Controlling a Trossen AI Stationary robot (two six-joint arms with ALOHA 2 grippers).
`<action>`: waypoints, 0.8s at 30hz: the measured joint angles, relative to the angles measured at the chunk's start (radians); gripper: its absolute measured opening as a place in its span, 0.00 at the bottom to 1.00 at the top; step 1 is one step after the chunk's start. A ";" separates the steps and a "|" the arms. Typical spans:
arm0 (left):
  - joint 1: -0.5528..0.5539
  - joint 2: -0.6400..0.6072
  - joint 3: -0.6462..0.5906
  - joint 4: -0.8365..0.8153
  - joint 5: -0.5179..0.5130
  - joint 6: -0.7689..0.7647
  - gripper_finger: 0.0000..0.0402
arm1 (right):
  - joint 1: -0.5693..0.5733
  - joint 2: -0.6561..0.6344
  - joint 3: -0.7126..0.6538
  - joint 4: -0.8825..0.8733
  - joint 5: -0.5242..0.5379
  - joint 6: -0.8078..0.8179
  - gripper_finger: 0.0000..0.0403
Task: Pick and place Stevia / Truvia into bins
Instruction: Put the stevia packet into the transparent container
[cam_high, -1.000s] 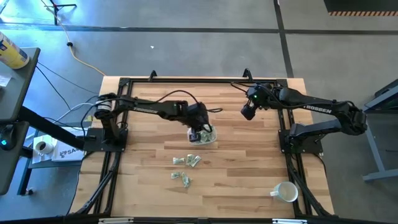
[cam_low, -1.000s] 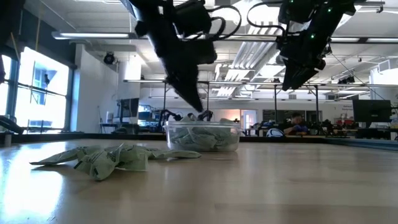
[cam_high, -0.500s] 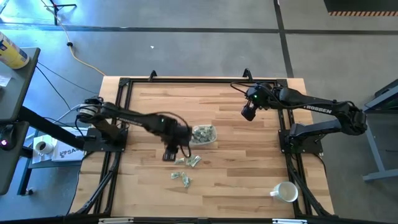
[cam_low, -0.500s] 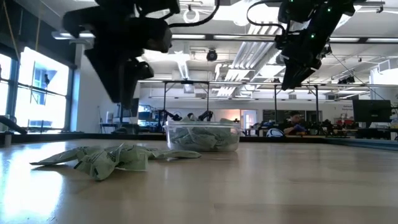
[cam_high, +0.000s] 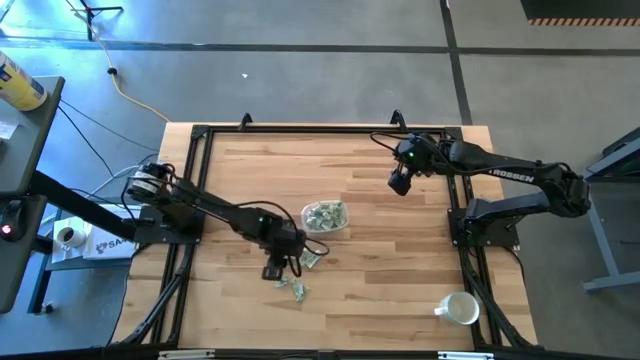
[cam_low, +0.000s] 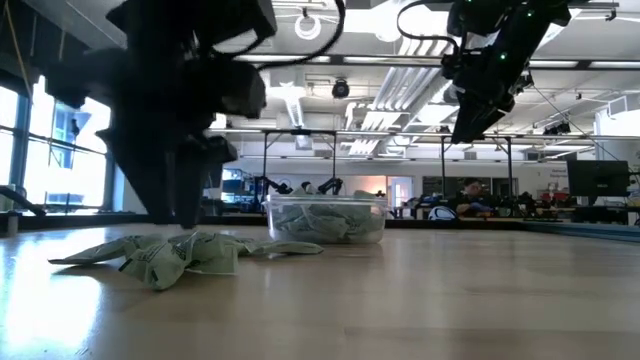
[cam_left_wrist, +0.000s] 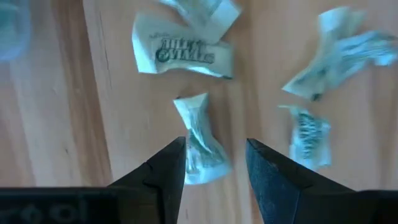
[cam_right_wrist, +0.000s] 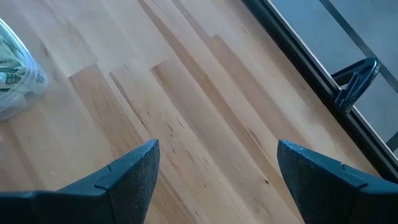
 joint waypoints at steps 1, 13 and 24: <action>0.001 0.013 -0.004 0.017 0.000 -0.006 0.50 | 0.000 0.000 0.000 0.000 0.002 0.000 0.78; 0.013 0.081 -0.012 0.033 -0.098 -0.031 0.34 | 0.000 0.000 0.000 0.001 0.020 0.006 0.78; 0.206 -0.025 0.058 -0.106 -0.173 0.057 0.10 | 0.000 0.000 0.000 0.004 0.033 0.008 0.78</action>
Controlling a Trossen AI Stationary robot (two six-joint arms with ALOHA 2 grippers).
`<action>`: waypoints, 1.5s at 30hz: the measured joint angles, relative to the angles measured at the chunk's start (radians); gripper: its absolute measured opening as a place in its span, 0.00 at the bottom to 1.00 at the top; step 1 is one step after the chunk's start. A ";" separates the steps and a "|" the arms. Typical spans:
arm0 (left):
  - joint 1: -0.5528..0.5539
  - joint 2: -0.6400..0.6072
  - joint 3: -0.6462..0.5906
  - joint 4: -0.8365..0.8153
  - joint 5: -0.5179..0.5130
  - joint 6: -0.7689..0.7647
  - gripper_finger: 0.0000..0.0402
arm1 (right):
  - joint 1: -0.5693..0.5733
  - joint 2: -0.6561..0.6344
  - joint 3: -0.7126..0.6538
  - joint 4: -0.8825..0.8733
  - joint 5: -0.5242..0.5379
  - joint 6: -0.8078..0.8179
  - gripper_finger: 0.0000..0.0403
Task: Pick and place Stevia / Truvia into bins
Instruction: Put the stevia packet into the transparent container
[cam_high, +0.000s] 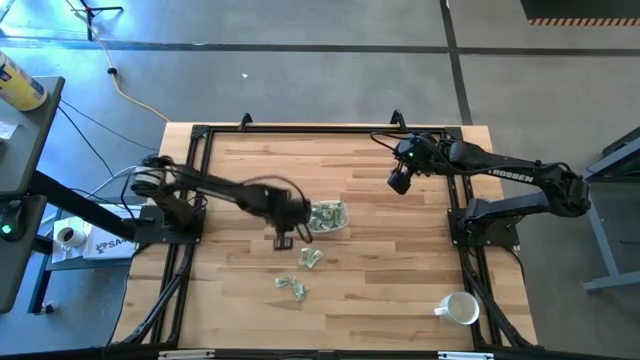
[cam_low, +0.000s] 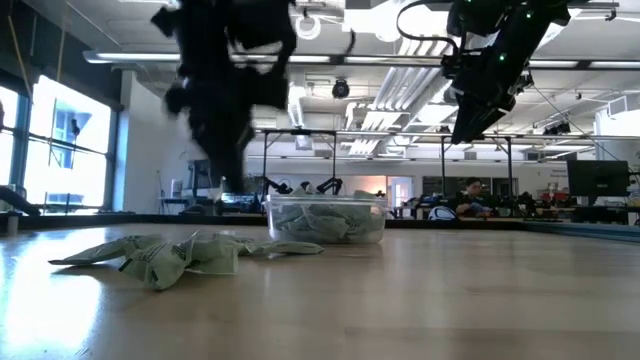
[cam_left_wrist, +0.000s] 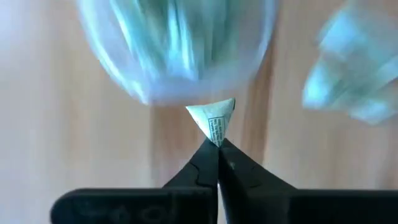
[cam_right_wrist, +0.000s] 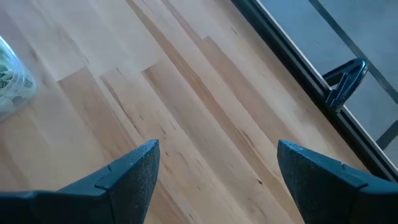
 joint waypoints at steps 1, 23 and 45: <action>0.020 -0.019 0.023 0.005 0.008 0.025 0.10 | 0.000 0.000 0.000 0.001 0.007 0.000 0.78; 0.157 0.074 0.163 0.080 0.182 0.078 0.34 | 0.000 0.000 0.000 -0.014 0.015 0.053 0.78; -0.343 -0.106 -0.095 0.175 0.243 -0.181 0.48 | 0.000 0.000 0.000 0.001 -0.029 -0.008 0.78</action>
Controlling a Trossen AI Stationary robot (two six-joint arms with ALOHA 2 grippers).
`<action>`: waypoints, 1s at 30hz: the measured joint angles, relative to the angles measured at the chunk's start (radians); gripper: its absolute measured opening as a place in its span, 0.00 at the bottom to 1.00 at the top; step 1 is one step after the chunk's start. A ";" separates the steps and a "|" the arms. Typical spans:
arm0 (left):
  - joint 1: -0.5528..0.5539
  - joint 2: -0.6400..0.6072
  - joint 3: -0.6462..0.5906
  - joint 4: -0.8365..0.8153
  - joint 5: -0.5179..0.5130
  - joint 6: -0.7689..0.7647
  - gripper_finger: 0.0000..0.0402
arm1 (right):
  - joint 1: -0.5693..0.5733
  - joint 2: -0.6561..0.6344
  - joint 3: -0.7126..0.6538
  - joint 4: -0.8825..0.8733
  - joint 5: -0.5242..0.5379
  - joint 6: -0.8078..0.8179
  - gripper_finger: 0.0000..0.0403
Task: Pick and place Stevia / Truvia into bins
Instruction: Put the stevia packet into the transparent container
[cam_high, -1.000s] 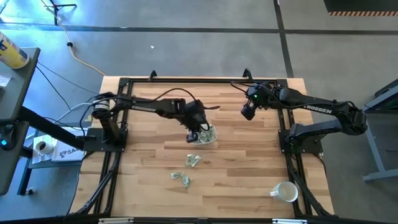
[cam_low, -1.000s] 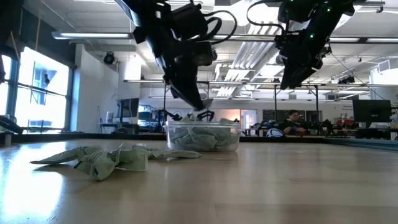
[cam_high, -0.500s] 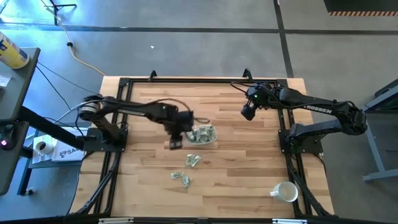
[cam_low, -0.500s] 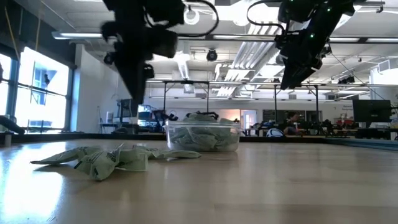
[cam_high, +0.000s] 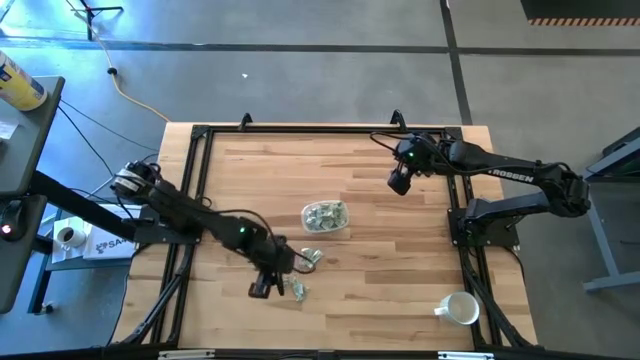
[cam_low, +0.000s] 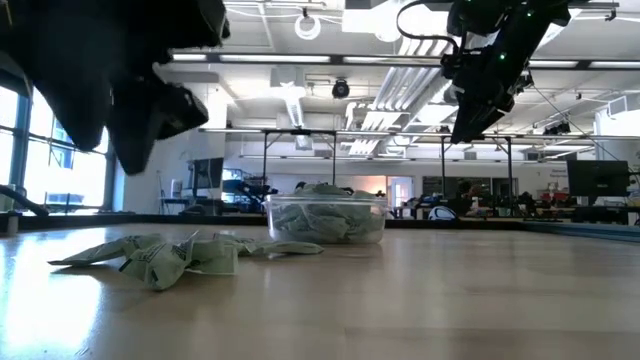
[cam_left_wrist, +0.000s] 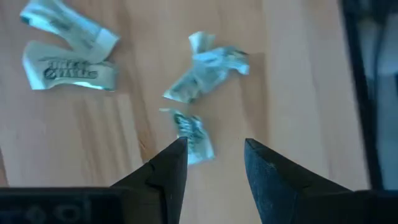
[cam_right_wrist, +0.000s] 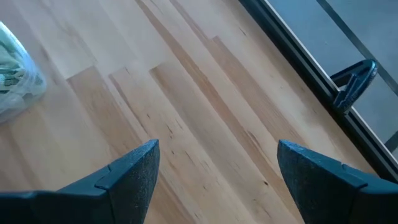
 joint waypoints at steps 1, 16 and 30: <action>-0.008 0.000 -0.023 0.036 -0.017 -0.025 0.48 | 0.000 0.000 0.000 0.000 -0.003 0.000 0.78; -0.058 0.096 -0.071 0.163 -0.143 -0.142 0.73 | 0.000 0.000 0.000 -0.035 -0.002 -0.018 0.78; -0.067 0.178 -0.071 0.265 -0.201 -0.136 0.66 | 0.000 0.000 0.000 -0.056 0.002 -0.016 0.78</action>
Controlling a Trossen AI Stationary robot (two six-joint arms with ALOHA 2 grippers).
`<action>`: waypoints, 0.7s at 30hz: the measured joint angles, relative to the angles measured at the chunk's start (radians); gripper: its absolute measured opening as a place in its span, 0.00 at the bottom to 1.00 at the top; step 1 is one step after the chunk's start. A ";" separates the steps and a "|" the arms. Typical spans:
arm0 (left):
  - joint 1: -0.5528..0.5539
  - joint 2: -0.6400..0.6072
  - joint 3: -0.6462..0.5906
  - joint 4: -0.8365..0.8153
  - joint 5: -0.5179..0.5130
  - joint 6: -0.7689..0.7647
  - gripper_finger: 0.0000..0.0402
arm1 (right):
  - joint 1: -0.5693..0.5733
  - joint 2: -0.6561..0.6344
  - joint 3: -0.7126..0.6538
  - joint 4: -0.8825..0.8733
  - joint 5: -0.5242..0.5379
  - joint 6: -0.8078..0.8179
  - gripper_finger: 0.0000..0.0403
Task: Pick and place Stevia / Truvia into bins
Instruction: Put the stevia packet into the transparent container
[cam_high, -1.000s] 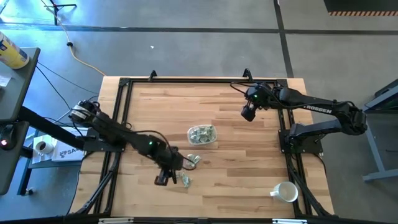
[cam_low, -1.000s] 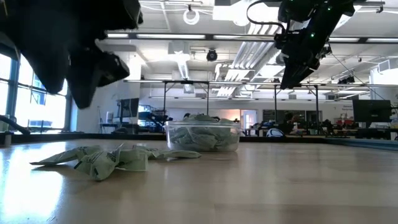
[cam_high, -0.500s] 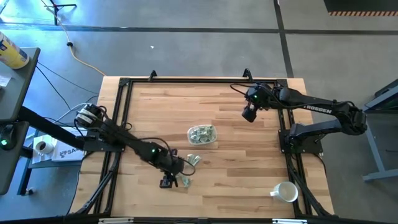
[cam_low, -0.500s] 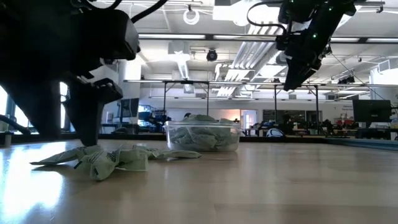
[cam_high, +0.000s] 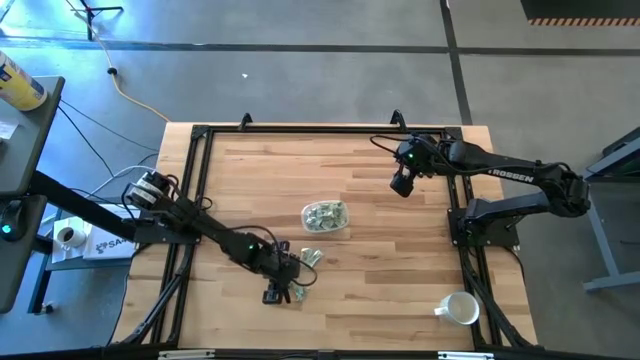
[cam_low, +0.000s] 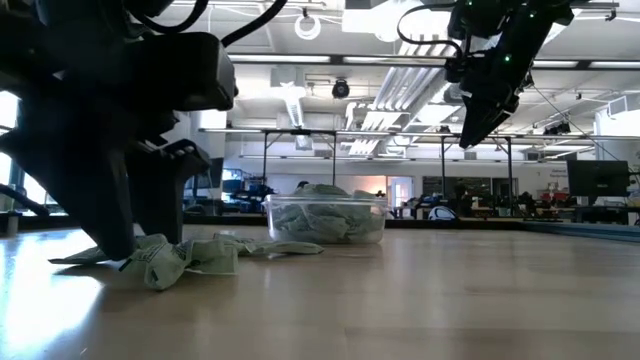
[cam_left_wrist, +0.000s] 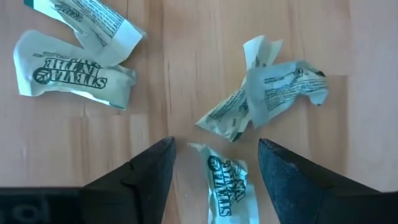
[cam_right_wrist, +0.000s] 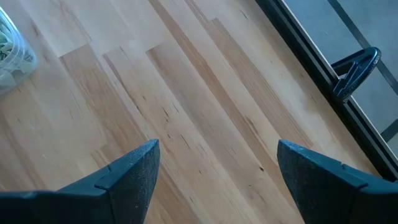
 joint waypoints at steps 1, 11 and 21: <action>0.000 0.000 0.000 -0.004 -0.007 0.004 0.65 | 0.000 0.000 0.000 0.000 0.000 0.000 0.78; 0.001 0.001 -0.016 -0.057 0.014 0.021 0.47 | 0.000 0.000 0.000 0.000 0.004 -0.002 0.78; 0.059 0.000 -0.017 -0.121 0.032 0.191 0.11 | 0.000 0.000 0.000 0.000 0.041 -0.003 0.78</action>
